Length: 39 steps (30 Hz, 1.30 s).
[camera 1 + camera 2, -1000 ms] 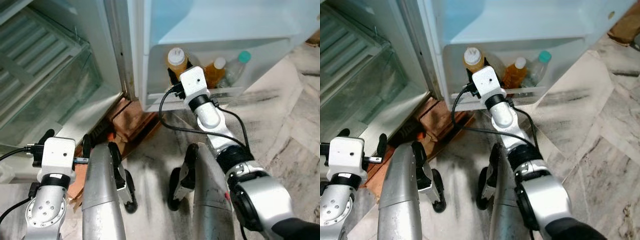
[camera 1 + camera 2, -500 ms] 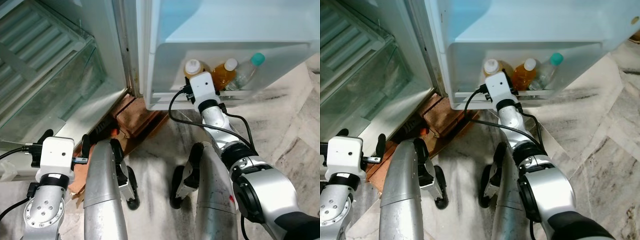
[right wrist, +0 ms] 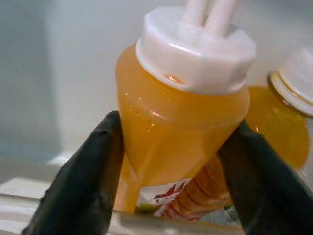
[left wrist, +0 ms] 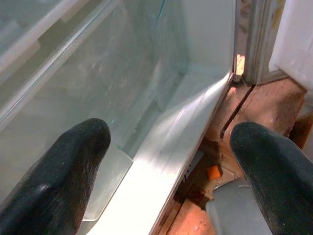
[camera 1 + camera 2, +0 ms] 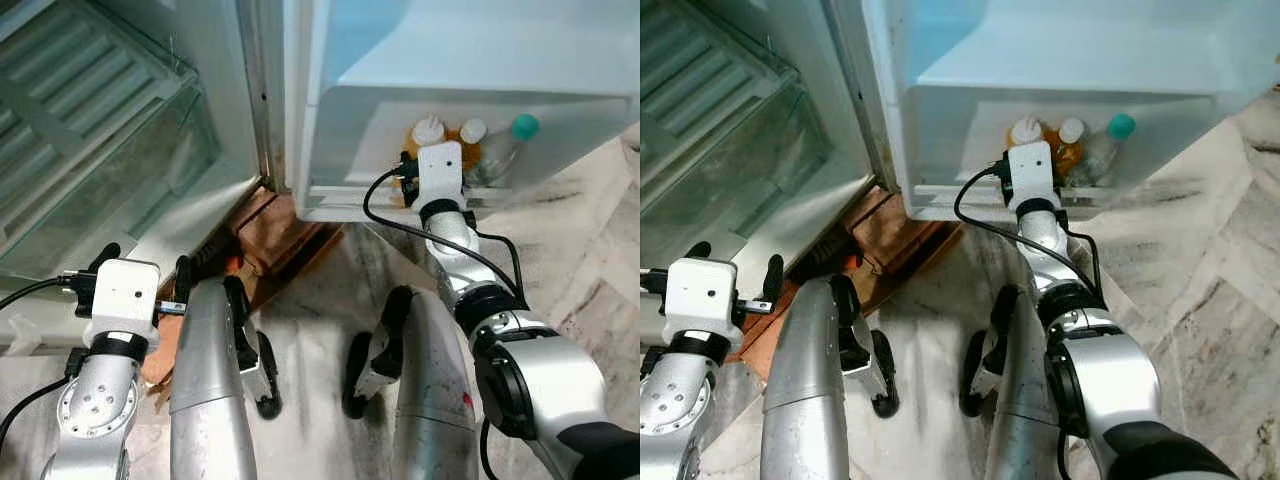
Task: Restocking fridge
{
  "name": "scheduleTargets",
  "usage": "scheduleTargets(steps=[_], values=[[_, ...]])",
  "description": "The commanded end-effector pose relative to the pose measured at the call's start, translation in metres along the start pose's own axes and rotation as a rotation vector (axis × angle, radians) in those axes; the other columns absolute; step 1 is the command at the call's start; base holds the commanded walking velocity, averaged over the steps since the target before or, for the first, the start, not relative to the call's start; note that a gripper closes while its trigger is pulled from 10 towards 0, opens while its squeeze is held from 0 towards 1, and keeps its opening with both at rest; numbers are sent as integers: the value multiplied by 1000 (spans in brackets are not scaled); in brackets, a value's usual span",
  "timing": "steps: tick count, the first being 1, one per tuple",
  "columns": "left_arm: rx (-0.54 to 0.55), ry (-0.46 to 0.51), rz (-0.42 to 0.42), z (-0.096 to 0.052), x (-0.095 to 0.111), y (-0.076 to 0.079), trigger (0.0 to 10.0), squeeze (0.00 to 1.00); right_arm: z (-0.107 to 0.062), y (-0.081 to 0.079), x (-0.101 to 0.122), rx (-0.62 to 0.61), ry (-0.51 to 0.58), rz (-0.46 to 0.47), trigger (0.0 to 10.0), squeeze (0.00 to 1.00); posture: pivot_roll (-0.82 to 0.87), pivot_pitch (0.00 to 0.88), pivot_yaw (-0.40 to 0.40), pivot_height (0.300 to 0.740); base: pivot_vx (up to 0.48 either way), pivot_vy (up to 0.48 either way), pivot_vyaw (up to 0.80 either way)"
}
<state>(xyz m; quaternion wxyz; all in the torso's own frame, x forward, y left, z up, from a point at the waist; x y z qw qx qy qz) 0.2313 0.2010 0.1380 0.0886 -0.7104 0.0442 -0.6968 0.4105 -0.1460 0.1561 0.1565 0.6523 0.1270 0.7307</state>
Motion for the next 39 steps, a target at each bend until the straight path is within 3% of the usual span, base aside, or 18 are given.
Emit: scheduleTargets(steps=[1,21,31,39], values=[[-6,-36,-1,-3,-8,-1,10000,0,-5,10,-17,-35,-61,13,10000,1000,267,410,-40,503,0,0,0],[-30,-35,12,5,-11,0,10000,0,-3,6,-12,-15,-40,4,10000,1000,268,378,-34,503,0,0,0],[-28,-19,2,14,-11,4,10000,0,5,0,18,33,75,63,10000,1000,241,320,-34,503,0,0,0],[-37,2,-8,23,-12,8,10000,0,3,-10,24,136,123,86,10000,1000,212,262,-21,503,0,0,0]])
Point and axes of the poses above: a point about 5 cm out from each wrist's last joint towards the gripper, its own z axis pointing out of the wrist towards the gripper, its own x axis along the axis of the wrist's last joint, y = z × x, the point moved 2 cm from there along z, pointing out of the wrist towards the gripper, and after that the axes turned 9 degrees about -z, right-handed, at the moved point
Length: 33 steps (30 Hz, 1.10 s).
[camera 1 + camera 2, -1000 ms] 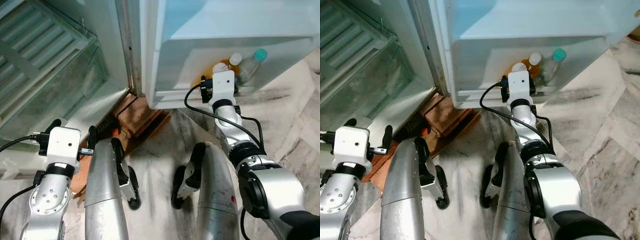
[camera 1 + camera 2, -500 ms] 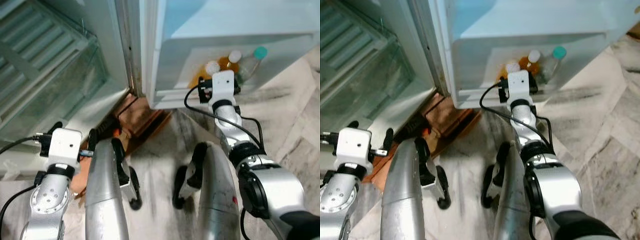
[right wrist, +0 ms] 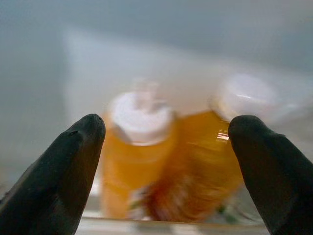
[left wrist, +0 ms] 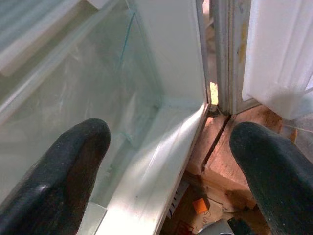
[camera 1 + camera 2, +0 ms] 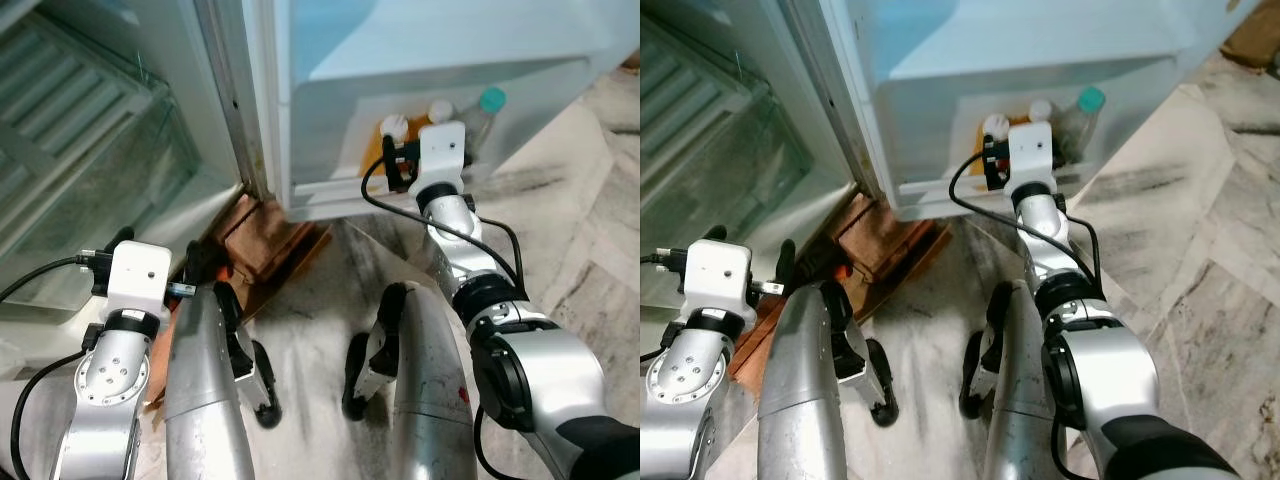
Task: Restocking fridge
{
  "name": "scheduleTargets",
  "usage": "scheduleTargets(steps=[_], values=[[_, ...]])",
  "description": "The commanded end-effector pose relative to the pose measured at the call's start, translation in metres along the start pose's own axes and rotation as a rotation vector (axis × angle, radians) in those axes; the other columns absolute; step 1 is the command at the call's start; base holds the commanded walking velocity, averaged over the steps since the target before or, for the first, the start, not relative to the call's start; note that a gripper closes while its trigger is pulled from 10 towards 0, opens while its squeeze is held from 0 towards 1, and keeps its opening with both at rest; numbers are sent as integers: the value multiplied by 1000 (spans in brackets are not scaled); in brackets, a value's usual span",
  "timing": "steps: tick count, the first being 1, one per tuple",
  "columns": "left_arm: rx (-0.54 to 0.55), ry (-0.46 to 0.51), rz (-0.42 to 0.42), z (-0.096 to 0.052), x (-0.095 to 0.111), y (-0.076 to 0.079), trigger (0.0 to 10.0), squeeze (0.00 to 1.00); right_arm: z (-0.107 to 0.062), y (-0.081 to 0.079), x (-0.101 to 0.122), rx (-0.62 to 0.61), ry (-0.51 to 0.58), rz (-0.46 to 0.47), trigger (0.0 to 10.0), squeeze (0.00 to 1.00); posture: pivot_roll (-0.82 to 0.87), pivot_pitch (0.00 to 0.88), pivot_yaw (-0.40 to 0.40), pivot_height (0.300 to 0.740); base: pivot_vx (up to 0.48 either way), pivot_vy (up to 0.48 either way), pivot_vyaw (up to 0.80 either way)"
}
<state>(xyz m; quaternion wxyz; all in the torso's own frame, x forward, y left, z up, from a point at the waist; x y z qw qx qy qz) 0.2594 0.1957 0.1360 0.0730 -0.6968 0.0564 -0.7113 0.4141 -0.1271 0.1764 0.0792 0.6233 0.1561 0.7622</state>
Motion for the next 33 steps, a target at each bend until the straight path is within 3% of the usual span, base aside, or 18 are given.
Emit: scheduleTargets(steps=[1,5,6,7,8,11,12,18,24,33], values=[[-2,-41,-4,-4,-12,2,10000,0,-3,-2,-2,16,12,8,10000,1000,206,252,-19,503,0,0,0],[-8,-41,-18,-3,-17,5,10000,0,-11,-10,-4,67,48,26,10000,906,183,203,-12,503,0,0,0],[-8,-39,-18,-2,-19,7,10000,0,-18,-15,-7,92,62,42,10000,157,179,185,-11,503,0,0,0],[-8,-39,-18,-2,-19,7,10000,0,-18,-15,-7,92,62,42,10000,157,179,185,-11,503,0,0,0],[-9,-39,-17,-2,-20,7,10000,0,-23,-19,-9,112,69,55,10000,0,177,171,-11,503,0,0,0],[-9,-36,-2,-1,-26,9,10000,0,-44,-29,-17,165,103,75,10000,0,173,126,-18,503,0,0,0],[6,-40,13,-1,-31,5,10000,0,-56,-30,-27,149,70,100,10000,0,170,92,-23,503,0,0,0],[57,-23,41,5,-34,-9,10000,0,-89,-31,-45,74,14,123,10000,0,179,61,-22,503,0,0,0],[50,11,51,6,-28,-10,10000,0,-106,-13,-48,-22,-22,142,10000,0,166,65,-28,503,0,0,0],[-4,-22,8,6,-44,11,10000,0,-116,10,-54,-96,-76,99,10000,0,117,0,-26,558,0,0,0]])
Point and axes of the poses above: a point about 5 cm out from each wrist's last joint towards the gripper, its own z axis pointing out of the wrist towards the gripper, its own x axis along the axis of the wrist's last joint, y = z × x, the point moved 2 cm from there along z, pointing out of the wrist towards the gripper, and after that the axes turned 9 degrees about -z, right-handed, at the moved point
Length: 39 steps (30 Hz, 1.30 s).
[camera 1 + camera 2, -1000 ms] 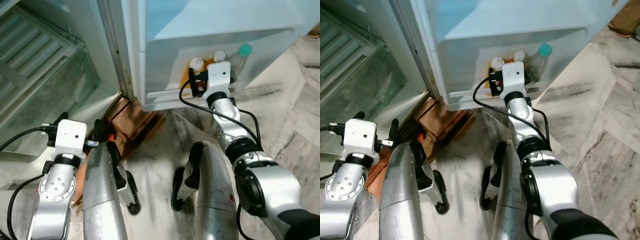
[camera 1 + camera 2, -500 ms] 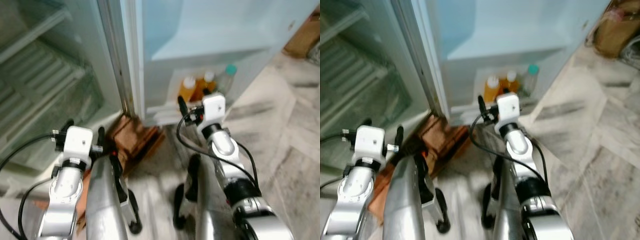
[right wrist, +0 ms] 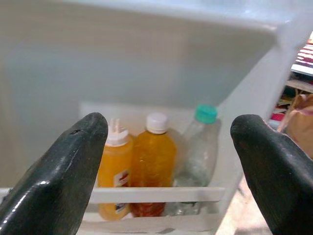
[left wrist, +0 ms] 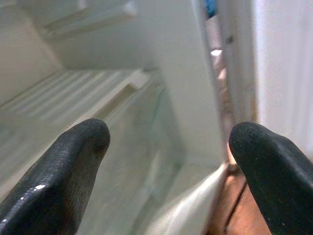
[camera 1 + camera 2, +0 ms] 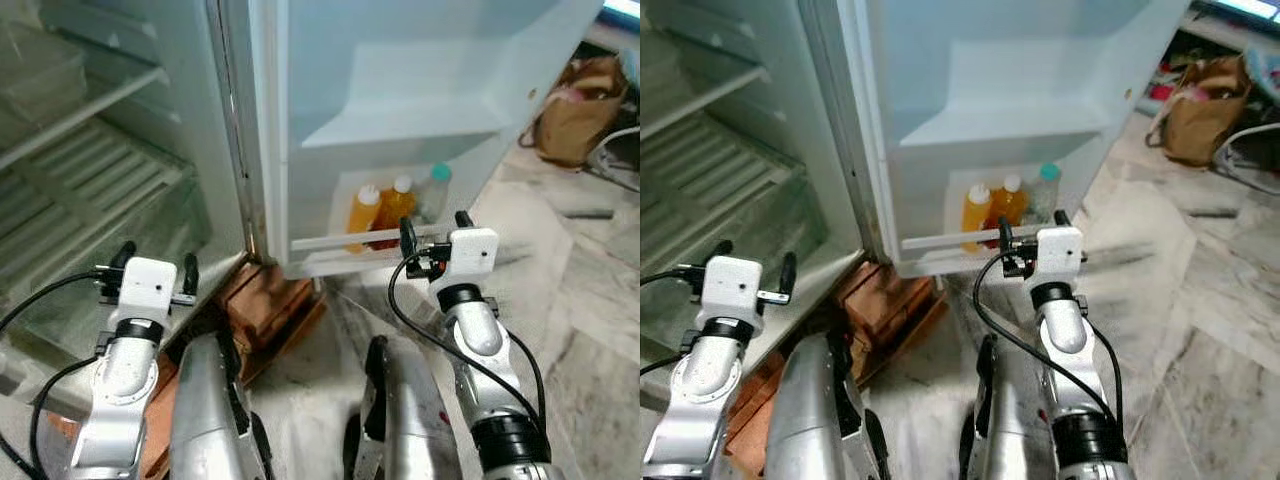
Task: Restocking fridge
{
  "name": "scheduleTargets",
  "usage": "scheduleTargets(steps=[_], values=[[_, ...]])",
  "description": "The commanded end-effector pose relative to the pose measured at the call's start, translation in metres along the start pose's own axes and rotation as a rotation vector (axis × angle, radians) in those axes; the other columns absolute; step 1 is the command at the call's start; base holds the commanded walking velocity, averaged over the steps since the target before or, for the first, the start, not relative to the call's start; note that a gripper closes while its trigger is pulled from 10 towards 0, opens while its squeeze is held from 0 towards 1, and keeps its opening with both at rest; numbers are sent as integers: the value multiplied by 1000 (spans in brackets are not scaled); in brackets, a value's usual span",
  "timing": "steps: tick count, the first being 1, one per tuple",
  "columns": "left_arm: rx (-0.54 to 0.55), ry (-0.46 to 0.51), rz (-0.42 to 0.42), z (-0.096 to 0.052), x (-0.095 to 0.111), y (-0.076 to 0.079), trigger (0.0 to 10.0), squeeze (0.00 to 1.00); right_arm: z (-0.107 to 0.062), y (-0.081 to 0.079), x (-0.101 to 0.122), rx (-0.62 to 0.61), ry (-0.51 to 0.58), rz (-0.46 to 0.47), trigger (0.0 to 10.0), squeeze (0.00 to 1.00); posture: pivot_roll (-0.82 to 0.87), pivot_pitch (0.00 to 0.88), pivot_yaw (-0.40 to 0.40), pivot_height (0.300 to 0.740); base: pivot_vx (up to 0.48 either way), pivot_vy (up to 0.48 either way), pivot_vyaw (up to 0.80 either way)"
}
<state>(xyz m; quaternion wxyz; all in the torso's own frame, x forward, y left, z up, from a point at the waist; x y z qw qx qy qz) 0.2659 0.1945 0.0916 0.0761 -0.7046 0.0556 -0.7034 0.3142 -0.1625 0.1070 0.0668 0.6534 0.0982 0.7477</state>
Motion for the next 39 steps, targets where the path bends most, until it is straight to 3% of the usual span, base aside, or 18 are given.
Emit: scheduleTargets(steps=[1,15,20,28,39], values=[[-16,0,3,1,-2,5,10000,0,-2,10,-1,-45,-18,6,10000,0,113,0,-28,568,0,0,0],[-15,25,-15,2,-4,11,10000,0,-9,6,-10,-71,-75,43,10000,0,112,0,-60,663,0,0,0],[27,35,-14,6,-5,6,10000,0,-7,-6,-8,-34,-62,42,10000,0,101,0,-68,693,0,0,0],[41,51,-22,13,-1,10,10000,0,-4,0,-5,-46,-58,28,10000,0,92,0,-71,738,0,0,0],[28,25,-28,14,-7,15,10000,0,-16,6,-25,-72,-162,8,10000,0,75,0,-72,740,0,0,0]])
Point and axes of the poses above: a point about 5 cm out from each wrist's last joint towards the gripper, its own z axis pointing out of the wrist towards the gripper, its own x axis along the axis of the wrist's last joint, y = z × x, the point moved 2 cm from there along z, pointing out of the wrist towards the gripper, and after that the axes turned 9 degrees about -z, right-handed, at the moved point
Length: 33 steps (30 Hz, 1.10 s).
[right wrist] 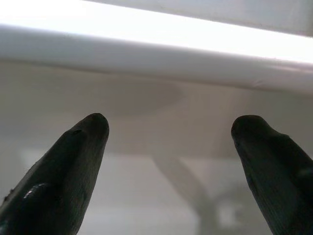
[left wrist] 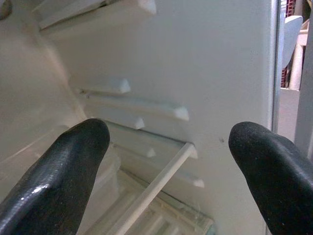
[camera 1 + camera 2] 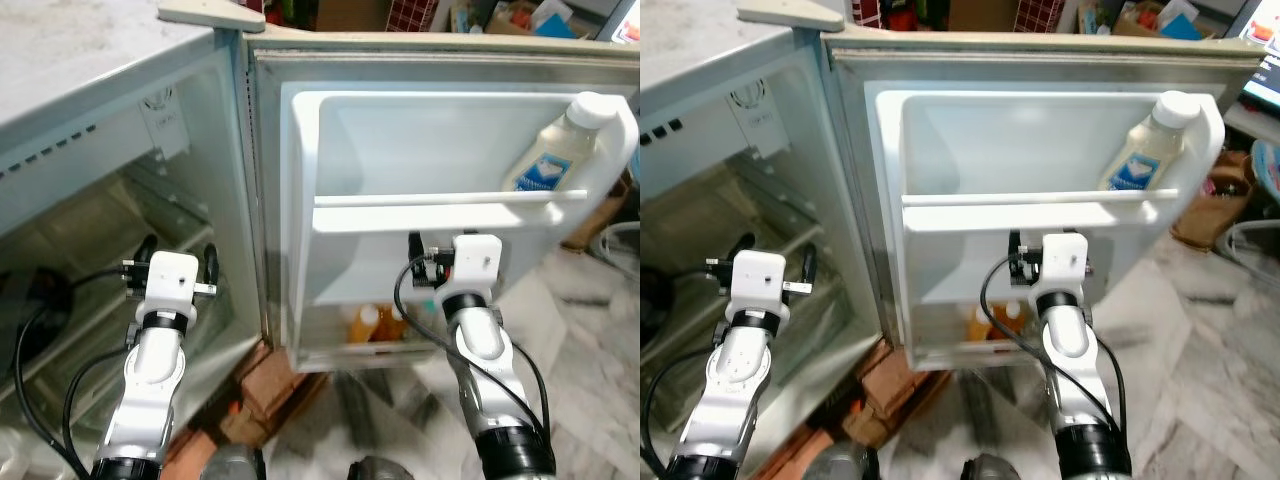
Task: Restocking fridge
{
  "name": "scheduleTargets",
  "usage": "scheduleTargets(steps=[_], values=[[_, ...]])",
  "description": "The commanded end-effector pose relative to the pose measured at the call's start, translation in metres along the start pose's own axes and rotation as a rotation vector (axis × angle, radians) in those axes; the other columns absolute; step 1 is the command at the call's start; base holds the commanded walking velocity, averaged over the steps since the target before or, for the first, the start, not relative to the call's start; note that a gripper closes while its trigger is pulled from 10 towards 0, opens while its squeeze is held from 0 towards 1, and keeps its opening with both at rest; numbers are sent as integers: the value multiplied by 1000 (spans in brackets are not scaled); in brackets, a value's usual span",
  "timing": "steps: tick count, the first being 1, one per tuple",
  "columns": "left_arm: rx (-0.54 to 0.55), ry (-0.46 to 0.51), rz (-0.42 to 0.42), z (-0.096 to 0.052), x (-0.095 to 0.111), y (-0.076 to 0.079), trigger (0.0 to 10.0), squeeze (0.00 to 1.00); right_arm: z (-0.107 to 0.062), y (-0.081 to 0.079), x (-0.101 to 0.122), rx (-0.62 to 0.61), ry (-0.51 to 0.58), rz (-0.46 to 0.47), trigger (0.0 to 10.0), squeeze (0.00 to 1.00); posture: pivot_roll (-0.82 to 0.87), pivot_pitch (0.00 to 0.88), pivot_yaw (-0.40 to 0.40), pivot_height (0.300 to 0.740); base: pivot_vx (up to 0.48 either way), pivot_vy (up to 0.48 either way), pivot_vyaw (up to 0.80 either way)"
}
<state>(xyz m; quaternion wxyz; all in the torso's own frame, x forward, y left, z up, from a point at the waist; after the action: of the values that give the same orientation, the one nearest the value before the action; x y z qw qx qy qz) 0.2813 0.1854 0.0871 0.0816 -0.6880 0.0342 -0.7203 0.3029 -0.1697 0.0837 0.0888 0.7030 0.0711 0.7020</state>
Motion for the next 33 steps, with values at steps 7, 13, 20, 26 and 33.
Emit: scheduleTargets(steps=[7,13,20,26,33], values=[[-18,-19,-2,-1,-4,10,10000,0,-2,2,1,16,2,20,10000,0,73,6,-71,740,-247,0,0],[-17,-21,8,1,-5,7,10000,0,-1,2,1,8,-3,21,10000,0,69,12,-70,740,-122,-286,0],[-20,-27,12,0,-6,7,10000,0,-1,-2,-1,22,-23,36,10000,0,67,20,-71,740,0,-334,0],[-24,-44,36,0,-10,6,10000,0,-1,-6,-4,40,-45,32,10000,0,66,21,-70,740,0,-382,0],[-18,-66,64,1,-14,2,10000,0,0,-11,6,77,15,51,10000,0,66,21,-65,740,0,-474,0]])
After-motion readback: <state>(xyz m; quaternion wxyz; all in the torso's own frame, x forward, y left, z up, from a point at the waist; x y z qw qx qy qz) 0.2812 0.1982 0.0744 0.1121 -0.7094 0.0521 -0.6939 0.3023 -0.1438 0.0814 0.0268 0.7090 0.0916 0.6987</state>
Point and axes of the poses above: a point about 5 cm out from each wrist's last joint towards the gripper, its own z axis pointing out of the wrist towards the gripper, its own x axis along the axis of the wrist's last joint, y = z × x, the point moved 2 cm from there along z, pointing out of the wrist towards the gripper, and after that the axes turned 9 degrees about -z, right-handed, at the moved point
